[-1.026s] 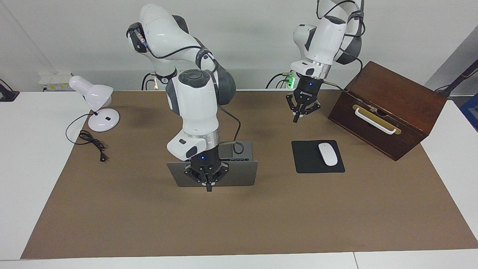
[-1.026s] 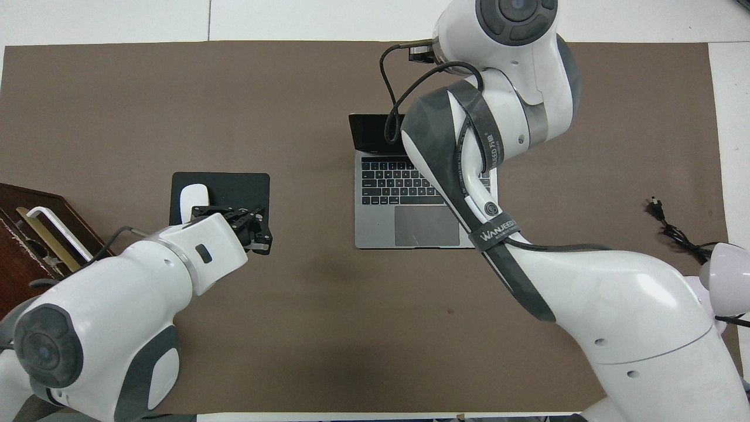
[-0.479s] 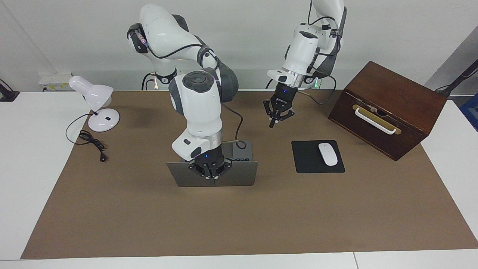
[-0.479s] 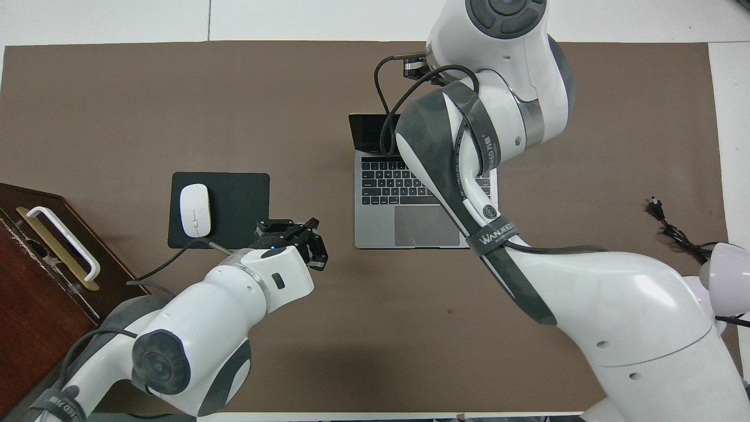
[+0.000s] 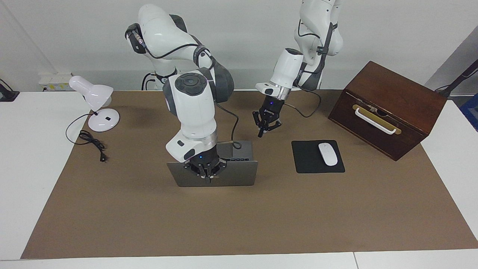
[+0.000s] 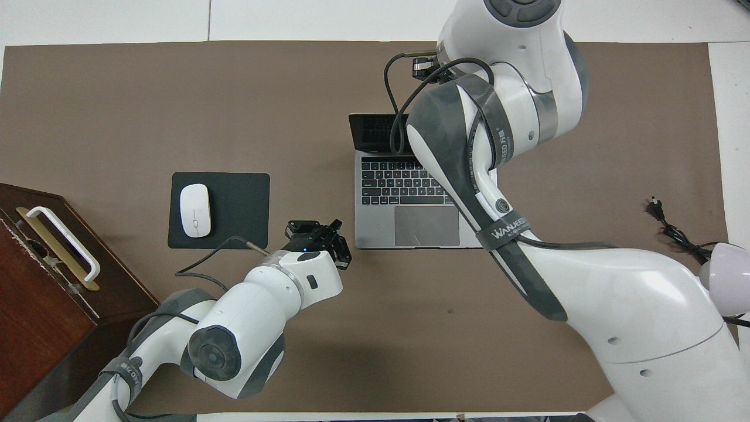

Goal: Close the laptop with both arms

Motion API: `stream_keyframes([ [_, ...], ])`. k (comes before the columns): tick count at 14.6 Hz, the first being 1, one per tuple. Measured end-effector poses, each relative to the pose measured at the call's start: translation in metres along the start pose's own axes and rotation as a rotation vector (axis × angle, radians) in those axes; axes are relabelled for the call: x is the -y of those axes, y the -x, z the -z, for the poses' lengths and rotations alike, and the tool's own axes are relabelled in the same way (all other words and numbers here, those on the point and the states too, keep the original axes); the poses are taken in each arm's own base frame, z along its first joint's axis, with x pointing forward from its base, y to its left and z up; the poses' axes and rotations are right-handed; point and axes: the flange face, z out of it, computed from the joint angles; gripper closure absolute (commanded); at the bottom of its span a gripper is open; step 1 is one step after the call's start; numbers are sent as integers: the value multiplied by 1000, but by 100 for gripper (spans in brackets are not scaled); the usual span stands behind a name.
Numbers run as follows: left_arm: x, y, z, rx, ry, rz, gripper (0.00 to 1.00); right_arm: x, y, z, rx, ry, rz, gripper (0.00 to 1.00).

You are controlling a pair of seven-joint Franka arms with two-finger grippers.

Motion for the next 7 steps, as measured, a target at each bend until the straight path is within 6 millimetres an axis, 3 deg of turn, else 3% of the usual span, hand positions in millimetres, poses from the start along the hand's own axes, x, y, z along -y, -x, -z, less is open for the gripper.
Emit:
stream_keyframes([
  [7, -11, 20, -41, -19, -5, -30, 100, -1, 2, -3, 30, -16, -2, 100],
])
